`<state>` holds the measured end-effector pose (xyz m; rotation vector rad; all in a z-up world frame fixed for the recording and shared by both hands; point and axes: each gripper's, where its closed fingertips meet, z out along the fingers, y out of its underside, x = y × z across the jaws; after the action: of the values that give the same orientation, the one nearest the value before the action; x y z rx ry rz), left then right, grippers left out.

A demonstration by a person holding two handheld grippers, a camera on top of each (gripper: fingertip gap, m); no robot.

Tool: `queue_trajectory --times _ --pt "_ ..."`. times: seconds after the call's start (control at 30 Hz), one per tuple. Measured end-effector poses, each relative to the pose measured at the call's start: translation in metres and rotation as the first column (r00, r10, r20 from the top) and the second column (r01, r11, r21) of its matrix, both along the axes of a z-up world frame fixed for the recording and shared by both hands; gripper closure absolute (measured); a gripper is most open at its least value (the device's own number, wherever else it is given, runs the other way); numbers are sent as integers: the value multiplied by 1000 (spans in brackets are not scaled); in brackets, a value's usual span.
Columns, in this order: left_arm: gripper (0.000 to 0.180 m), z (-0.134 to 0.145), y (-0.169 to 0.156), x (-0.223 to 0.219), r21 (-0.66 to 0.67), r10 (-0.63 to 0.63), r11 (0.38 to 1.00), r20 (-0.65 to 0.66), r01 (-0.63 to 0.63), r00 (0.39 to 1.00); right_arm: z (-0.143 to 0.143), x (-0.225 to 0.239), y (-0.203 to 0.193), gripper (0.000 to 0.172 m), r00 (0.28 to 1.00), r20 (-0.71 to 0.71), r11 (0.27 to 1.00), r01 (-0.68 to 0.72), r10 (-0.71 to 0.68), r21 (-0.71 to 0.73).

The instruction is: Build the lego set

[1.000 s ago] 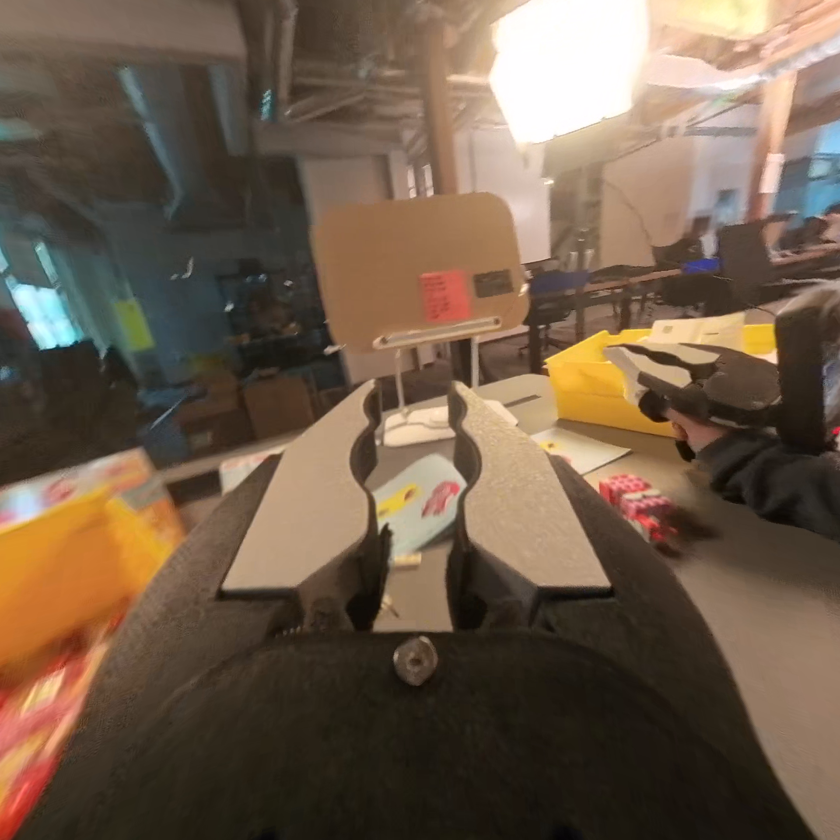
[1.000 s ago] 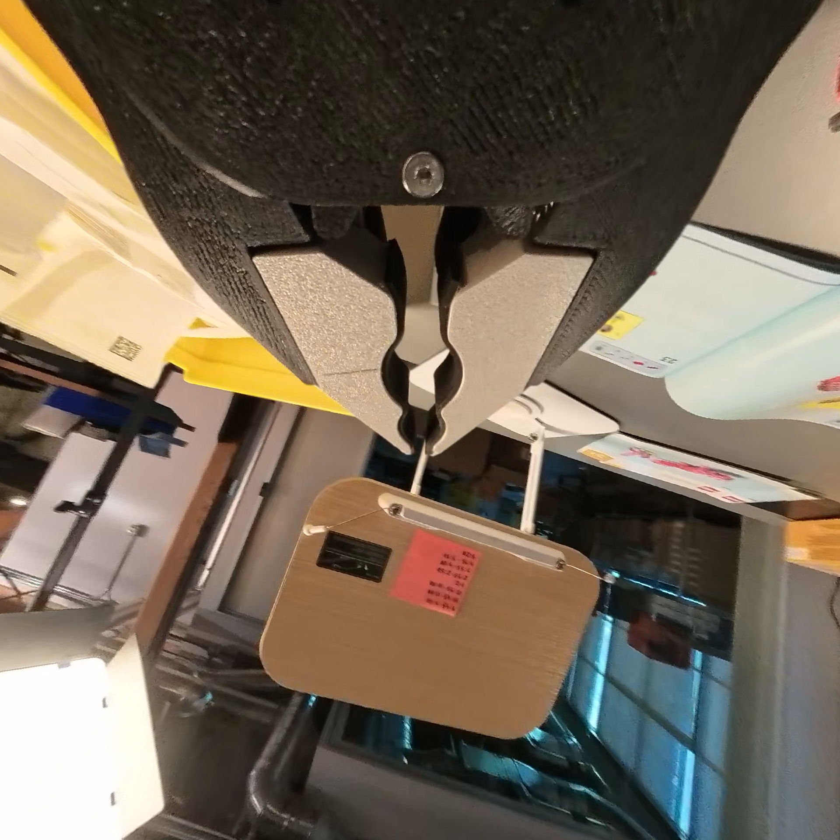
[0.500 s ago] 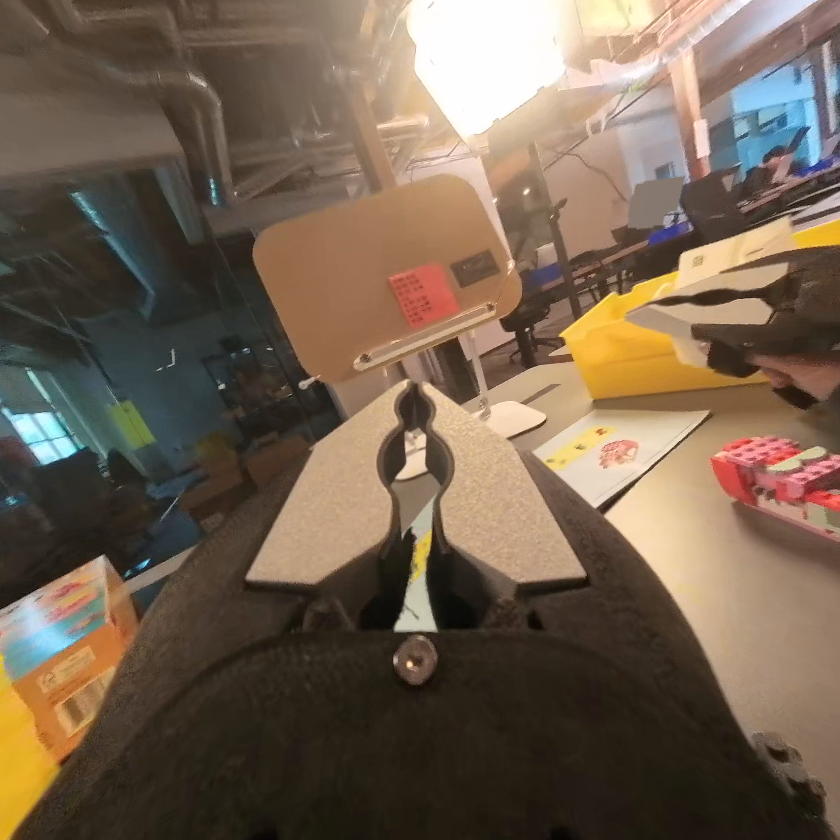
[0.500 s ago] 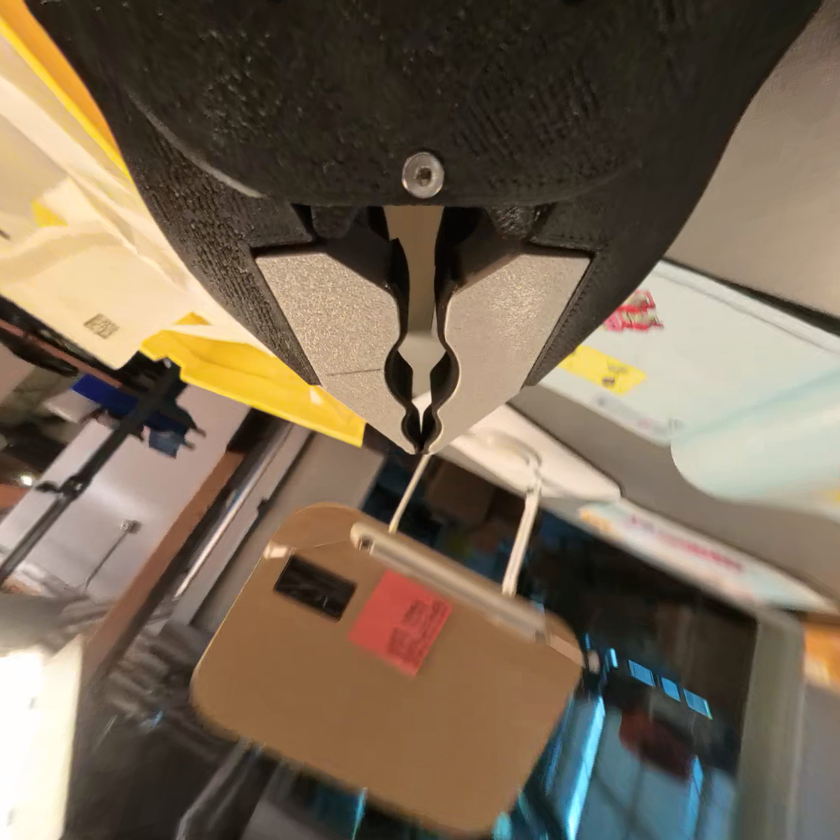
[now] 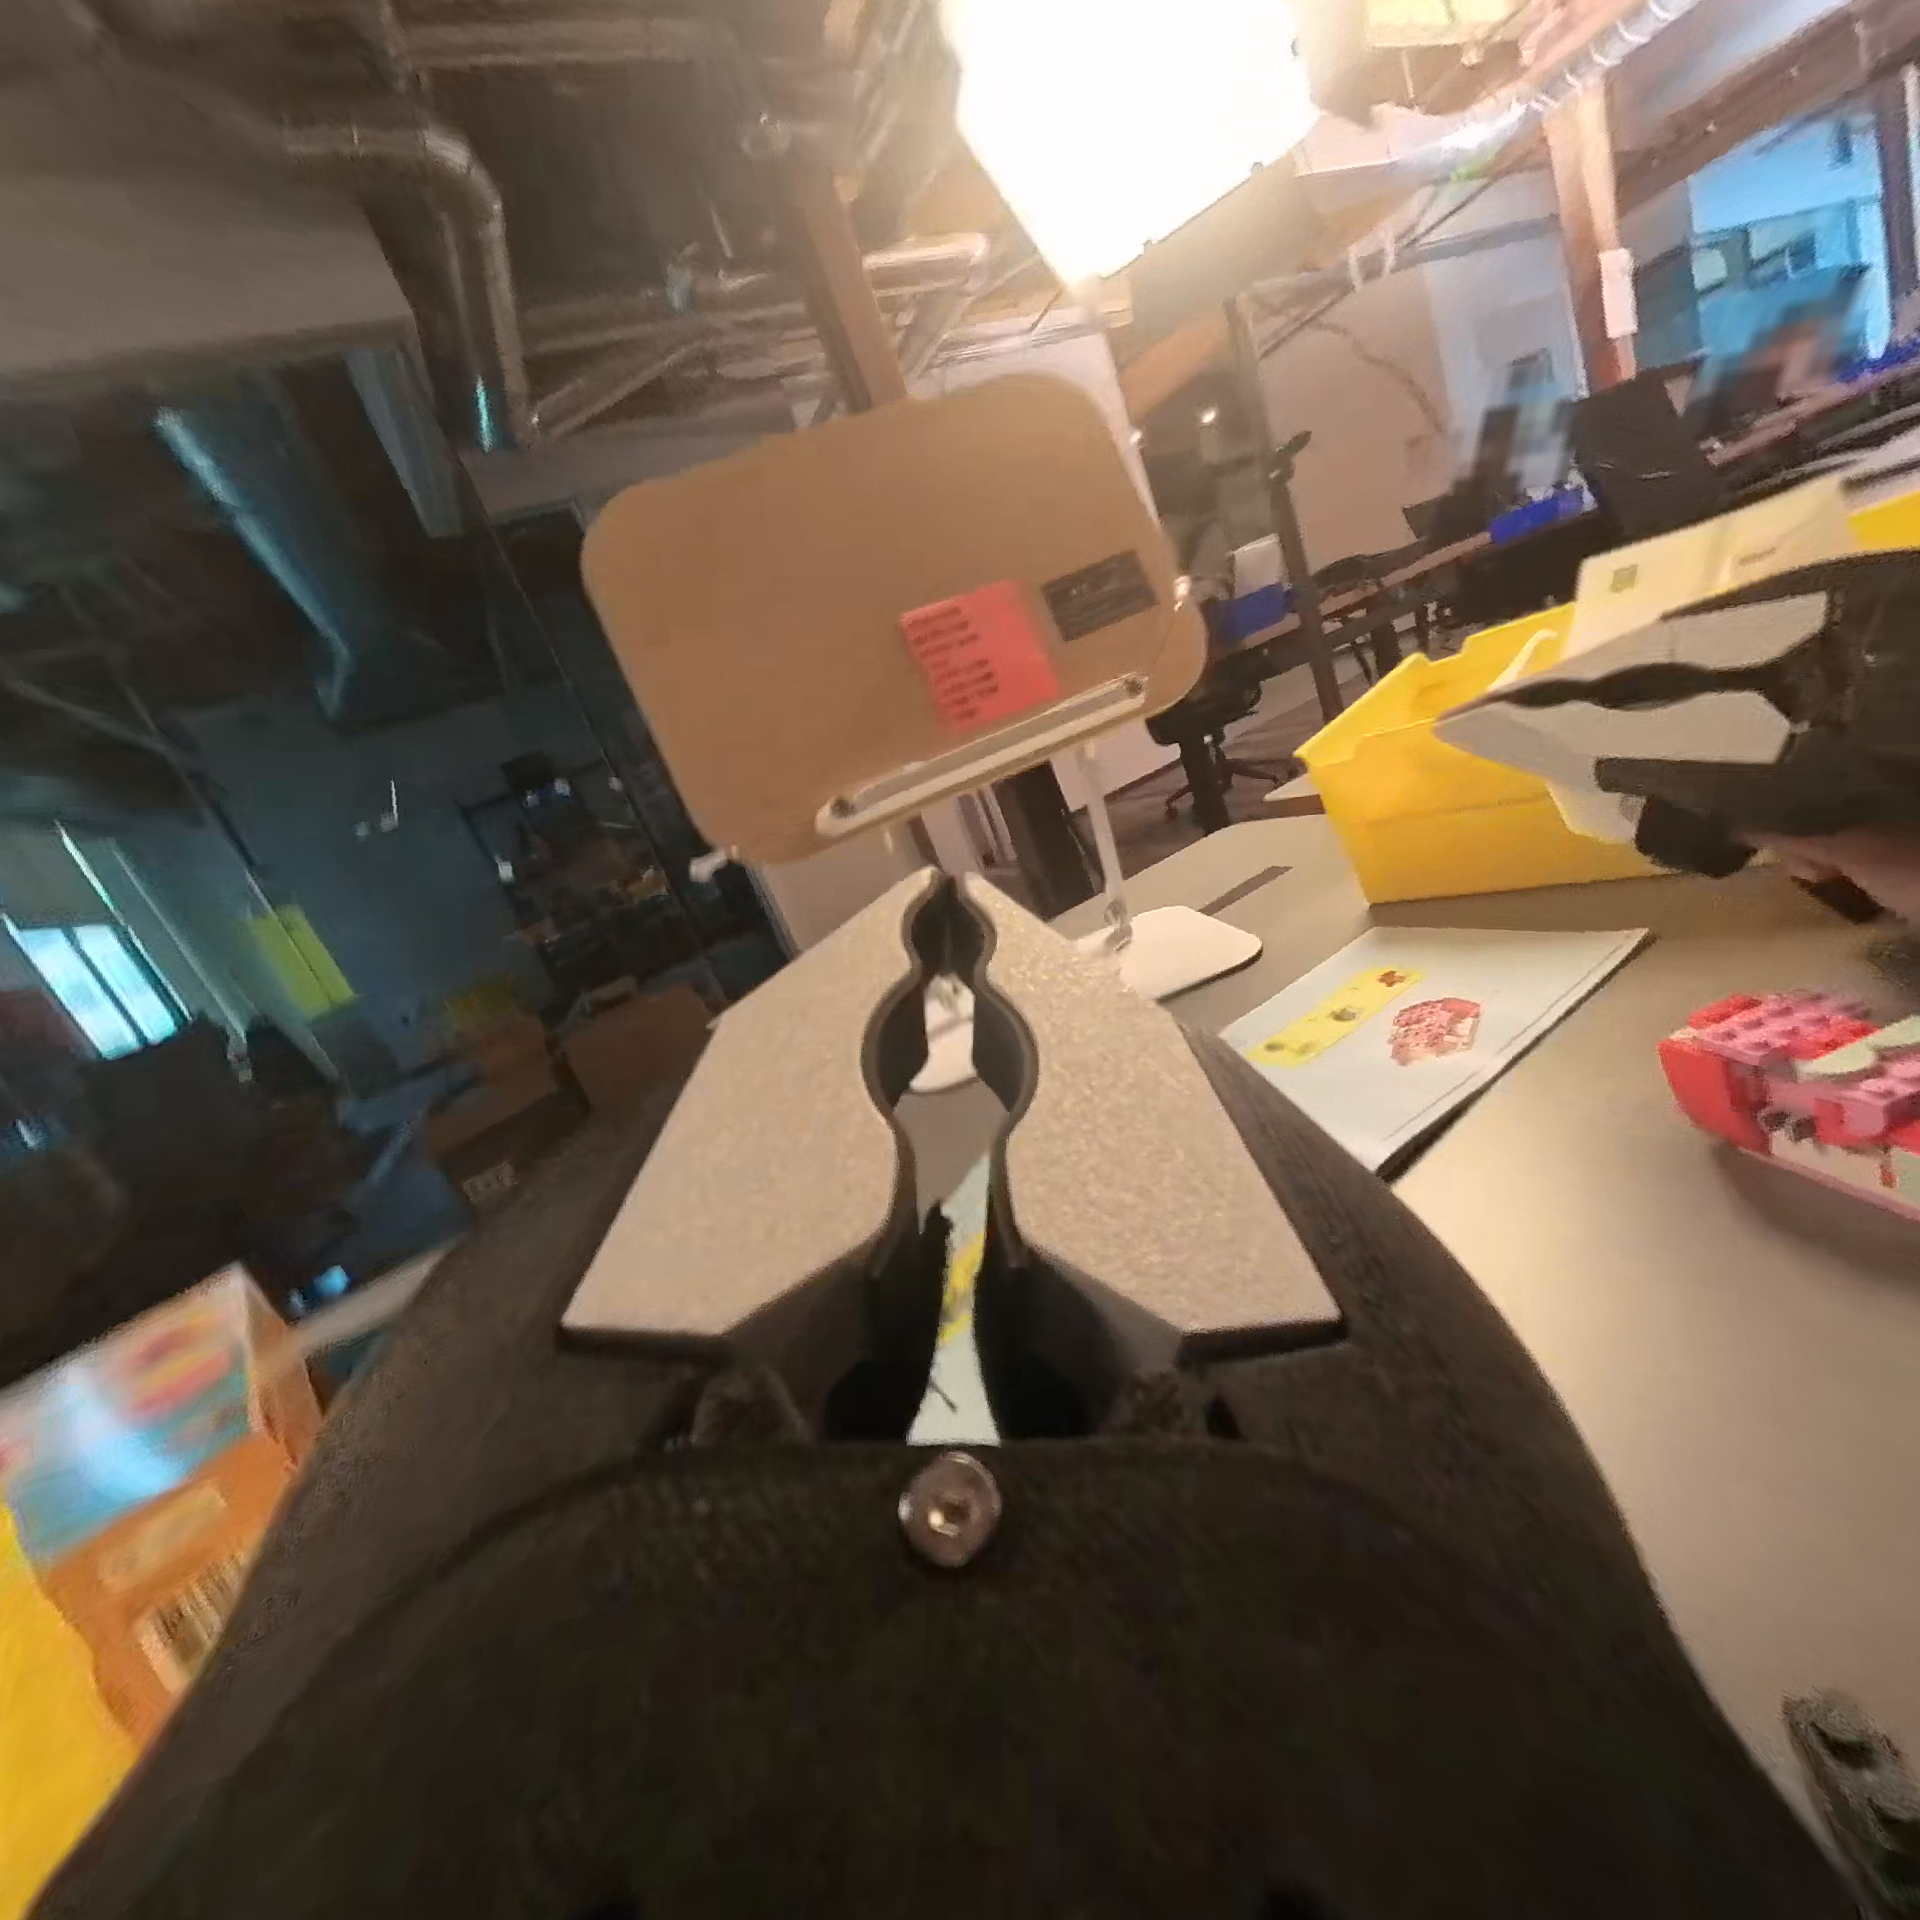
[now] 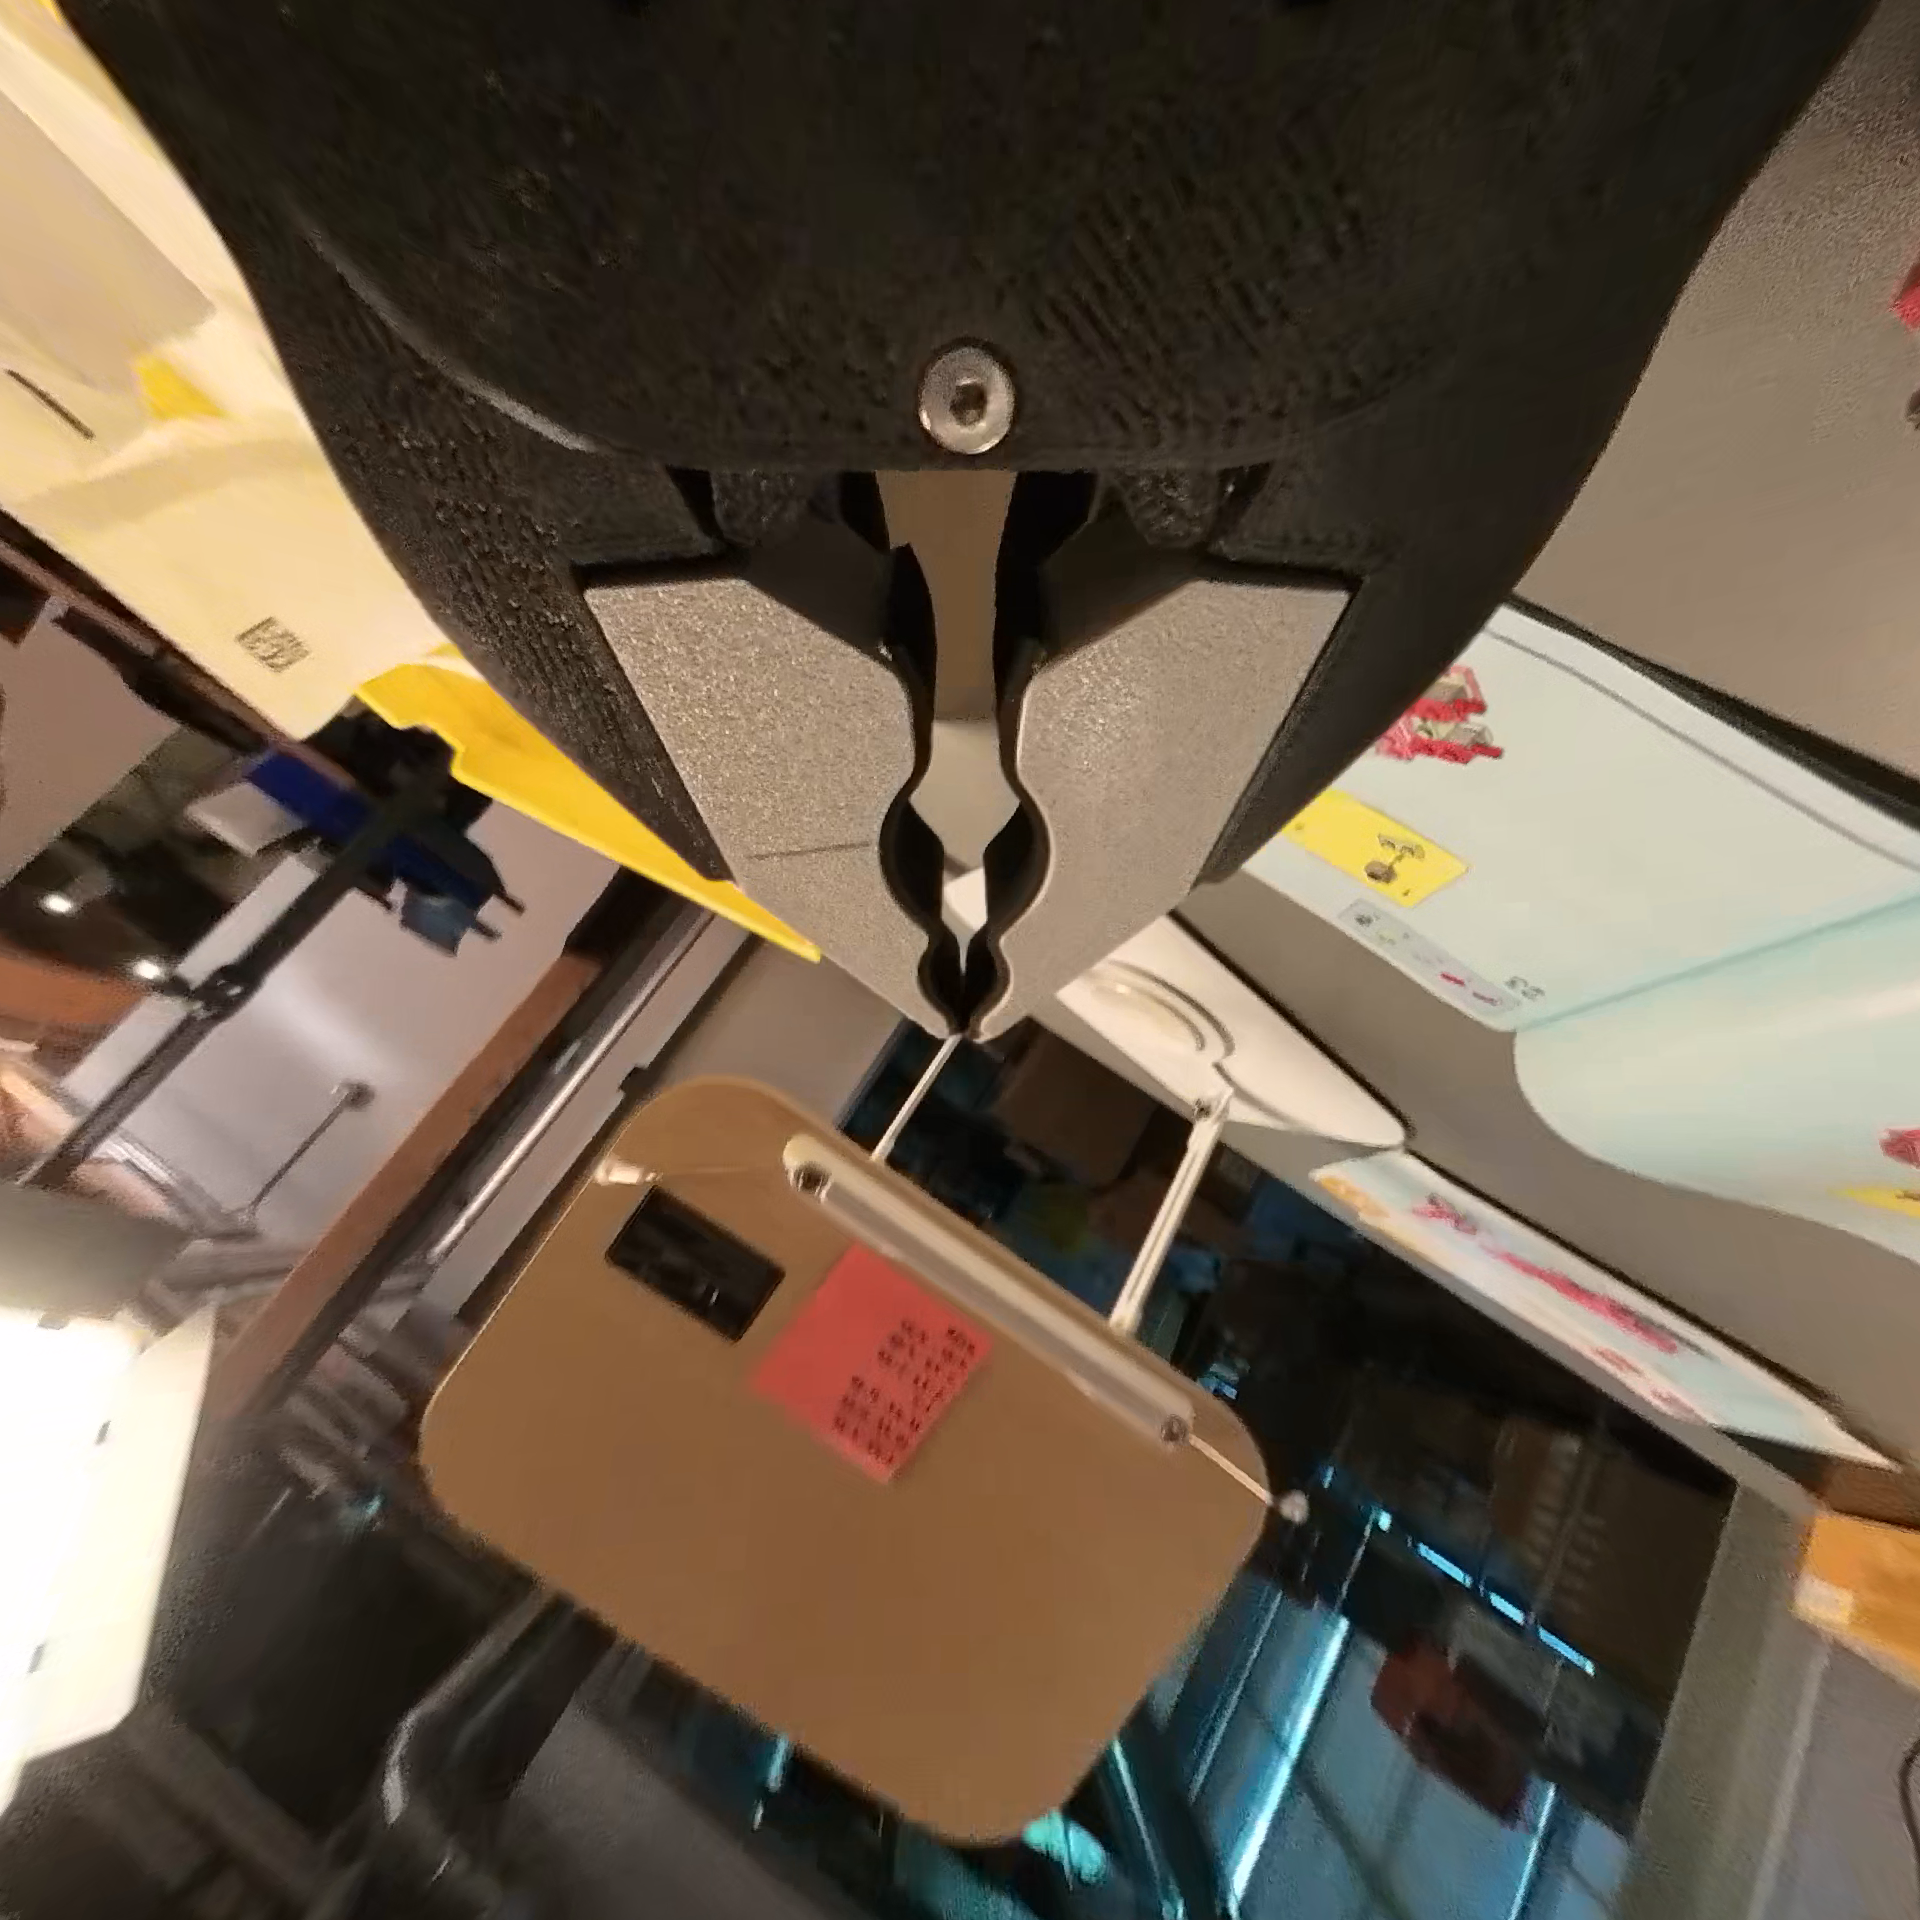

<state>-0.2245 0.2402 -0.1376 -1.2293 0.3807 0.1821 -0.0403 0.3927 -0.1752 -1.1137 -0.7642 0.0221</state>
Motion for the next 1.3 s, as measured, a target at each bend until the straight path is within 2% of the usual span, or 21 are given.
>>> queue_trajectory --times 0.07,0.13,0.27,0.33,0.4,0.47,0.53,0.6,0.67,0.7,0.77,0.83,0.93,1.1,1.17,1.3 --pt "180 19 -5 7 72 21 997 -93 -15 995 10 4 -7 172 999 -42 999 -10 11 42" --pt "180 50 -15 5 169 72 984 -116 -52 991 21 9 -12 172 994 -97 997 -41 48 64" --pt "180 145 -64 7 345 165 933 -154 -104 974 59 28 -35 169 982 -175 993 -59 76 102" --pt "180 180 -93 1 345 191 929 -124 -138 974 83 38 -64 170 955 -262 989 -119 138 89" --pt "180 194 -124 -8 284 235 938 -96 -200 967 90 37 -108 171 926 -303 973 -232 225 12" --pt "180 195 -167 -18 236 281 932 11 -276 960 94 42 -148 172 909 -317 959 -282 269 4" --pt "180 180 -217 -30 199 367 900 137 -388 920 100 60 -165 172 861 -444 957 -289 247 -29" --pt "180 148 -259 -39 140 451 862 224 -486 864 100 67 -172 171 814 -527 944 -323 243 -64" --pt "180 116 -285 -36 126 454 855 287 -503 844 90 72 -170 172 810 -555 950 -295 191 -103" --pt "180 97 -288 -31 95 439 870 299 -484 847 87 74 -172 172 798 -573 948 -299 189 -104" --pt "180 61 -285 -30 8 483 863 283 -505 829 90 80 -185 172 758 -605 950 -312 242 -11" --pt "180 48 -280 -37 14 526 836 265 -549 808 92 76 -192 172 736 -600 939 -335 315 82" --pt "180 45 -258 -56 57 434 871 377 -488 819 85 59 -162 172 763 -593 958 -281 258 56" --pt "180 69 -202 -90 100 362 898 388 -429 847 91 34 -113 172 818 -540 979 -189 196 69" --pt "180 79 -194 -96 121 355 900 355 -420 865 93 34 -105 172 826 -531 981 -185 190 64" --pt "180 79 -202 -103 43 362 920 291 -390 886 93 49 -103 172 889 -424 981 -112 171 160"
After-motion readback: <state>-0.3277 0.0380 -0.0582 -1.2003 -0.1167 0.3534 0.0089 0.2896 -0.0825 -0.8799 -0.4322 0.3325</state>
